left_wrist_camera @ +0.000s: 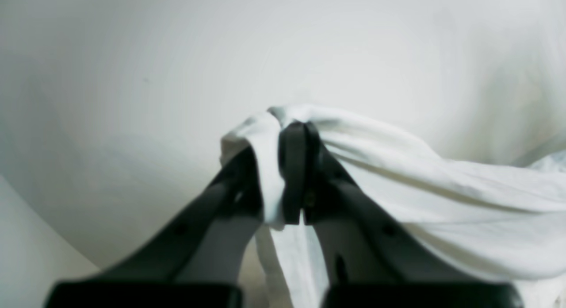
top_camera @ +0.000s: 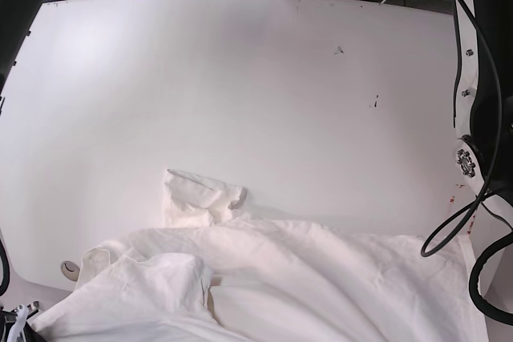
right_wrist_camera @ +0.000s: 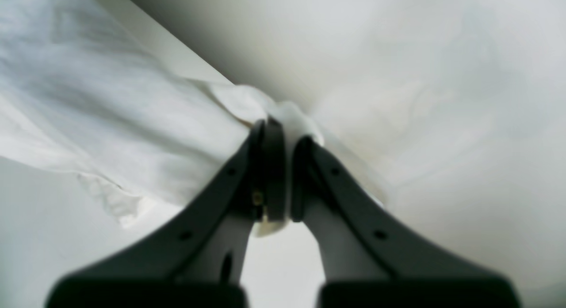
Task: Layout the t-shirt on the table in an organized manner, then fold the t-shirt properly
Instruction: 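Lift the shirt high with both grippers, stretching it between them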
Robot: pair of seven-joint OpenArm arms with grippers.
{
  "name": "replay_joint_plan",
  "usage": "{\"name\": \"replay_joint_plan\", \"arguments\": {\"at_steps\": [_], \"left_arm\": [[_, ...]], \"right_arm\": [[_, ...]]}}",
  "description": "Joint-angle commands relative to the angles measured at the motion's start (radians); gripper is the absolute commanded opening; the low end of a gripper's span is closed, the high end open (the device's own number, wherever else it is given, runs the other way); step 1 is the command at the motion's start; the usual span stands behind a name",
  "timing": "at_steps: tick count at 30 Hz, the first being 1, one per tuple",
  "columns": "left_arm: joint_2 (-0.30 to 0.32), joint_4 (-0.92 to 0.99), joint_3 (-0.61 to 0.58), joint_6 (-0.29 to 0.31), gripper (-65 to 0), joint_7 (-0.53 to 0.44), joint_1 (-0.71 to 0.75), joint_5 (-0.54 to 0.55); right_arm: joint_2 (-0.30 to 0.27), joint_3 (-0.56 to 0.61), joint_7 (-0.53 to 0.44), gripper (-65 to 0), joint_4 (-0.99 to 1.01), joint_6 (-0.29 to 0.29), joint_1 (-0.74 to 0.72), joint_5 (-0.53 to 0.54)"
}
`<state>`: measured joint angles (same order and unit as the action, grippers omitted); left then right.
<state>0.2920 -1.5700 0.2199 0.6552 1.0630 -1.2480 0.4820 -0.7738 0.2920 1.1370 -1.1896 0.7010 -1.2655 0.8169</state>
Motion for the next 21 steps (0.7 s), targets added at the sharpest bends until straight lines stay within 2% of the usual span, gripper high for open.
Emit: {"name": "replay_joint_plan", "arguments": {"at_steps": [1,4,9,21], "left_arm": [[0.003,-0.011,0.0,-0.005,-65.0,-0.03,-0.054,0.01],[-0.018,-0.011,-0.001,-0.005,-65.0,-0.03,-0.054,0.01],[-0.02,-0.011,-0.001,-0.004,-65.0,-0.03,-0.045,0.01],[-0.02,-0.019,0.0,-0.004,-65.0,-0.031,0.084,0.01]], "right_arm": [[-0.014,-0.01,-0.024,-65.0,-0.013,-0.003,-0.04,0.002],[-0.014,-0.01,-0.013,-65.0,-0.013,-0.003,-0.04,0.0],[-0.009,-0.01,0.019,-65.0,-0.022,-0.003,-0.04,0.002],[-0.019,-0.017,0.038,-65.0,-0.164,-0.003,-0.04,0.002]]}}
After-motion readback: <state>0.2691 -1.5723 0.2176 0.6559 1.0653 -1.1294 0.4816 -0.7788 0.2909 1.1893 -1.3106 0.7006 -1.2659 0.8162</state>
